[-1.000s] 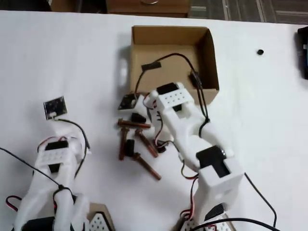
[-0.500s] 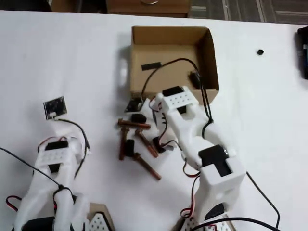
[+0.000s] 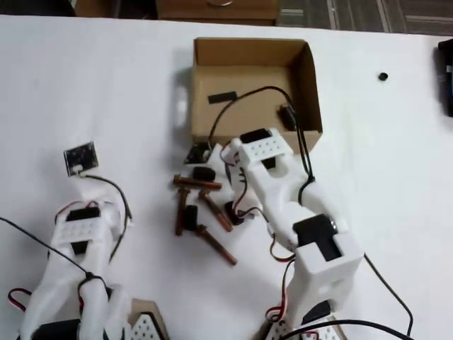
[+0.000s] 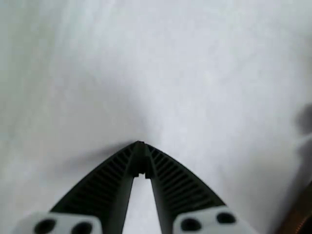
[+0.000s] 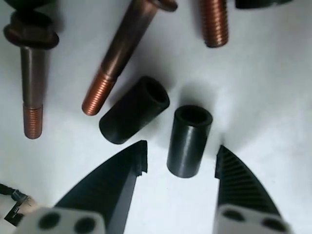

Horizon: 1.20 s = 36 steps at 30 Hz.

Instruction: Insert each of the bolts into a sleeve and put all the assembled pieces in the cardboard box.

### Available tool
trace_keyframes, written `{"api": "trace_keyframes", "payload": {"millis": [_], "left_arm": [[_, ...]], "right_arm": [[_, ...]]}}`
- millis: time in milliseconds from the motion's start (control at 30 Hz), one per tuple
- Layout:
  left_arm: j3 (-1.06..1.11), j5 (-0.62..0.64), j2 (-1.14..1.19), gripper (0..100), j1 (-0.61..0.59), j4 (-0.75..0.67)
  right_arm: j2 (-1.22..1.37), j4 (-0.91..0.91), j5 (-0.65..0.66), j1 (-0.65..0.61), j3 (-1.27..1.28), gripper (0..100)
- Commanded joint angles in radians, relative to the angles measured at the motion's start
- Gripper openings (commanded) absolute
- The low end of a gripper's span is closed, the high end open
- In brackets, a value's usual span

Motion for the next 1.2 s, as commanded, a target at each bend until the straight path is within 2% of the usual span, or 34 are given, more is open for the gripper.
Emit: {"api": "trace_keyframes", "payload": {"millis": [0, 167, 300, 633, 700, 833, 867, 1167], "left_arm": [[-0.041, 0.011, -0.017, 2, -0.005, 0.002], [-0.041, 0.011, -0.017, 2, -0.005, 0.002], [-0.041, 0.011, -0.012, 2, 0.021, 0.002], [-0.041, 0.011, -0.015, 2, 0.025, 0.002], [-0.041, 0.011, -0.015, 2, 0.025, 0.002], [-0.041, 0.011, -0.015, 2, 0.025, 0.002], [-0.041, 0.011, -0.015, 2, 0.025, 0.002], [-0.041, 0.011, -0.014, 2, 0.026, 0.002]], "right_arm": [[0.004, -0.062, 0.0, 0.004, 0.011, 23.2], [-0.004, -0.091, 0.0, 0.001, 0.049, 23.2], [-0.045, -0.019, 0.0, 0.001, 0.018, 23.1], [0.022, -0.117, 0.0, -0.001, 0.031, 22.8], [0.044, -0.116, 0.0, -0.001, 0.031, 19.6], [0.056, -0.119, 0.0, -0.001, 0.031, 2.6], [0.056, -0.119, 0.0, -0.001, 0.031, 1.1], [0.054, -0.114, 0.0, -0.001, 0.032, 2.0]]}}
